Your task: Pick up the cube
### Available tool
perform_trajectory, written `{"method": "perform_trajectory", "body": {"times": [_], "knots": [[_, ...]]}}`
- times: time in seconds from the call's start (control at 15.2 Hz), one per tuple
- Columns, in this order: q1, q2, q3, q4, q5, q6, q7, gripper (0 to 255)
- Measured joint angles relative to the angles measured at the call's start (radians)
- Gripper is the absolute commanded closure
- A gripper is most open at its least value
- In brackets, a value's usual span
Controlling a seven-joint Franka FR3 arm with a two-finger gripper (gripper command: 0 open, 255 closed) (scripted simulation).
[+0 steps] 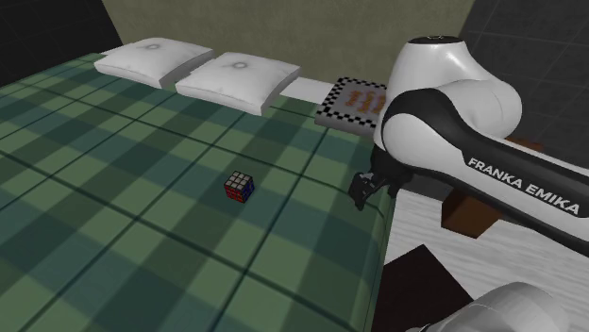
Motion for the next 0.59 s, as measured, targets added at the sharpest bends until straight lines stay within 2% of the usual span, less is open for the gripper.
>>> {"method": "perform_trajectory", "body": {"times": [0.2, 0.59], "knots": [[0.007, 0.029, 0.024, 0.013, 0.015, 0.02, 0.026, 0], [0.028, 0.201, 0.123, 0.107, 0.056, 0.123, 0.138, 0]]}}
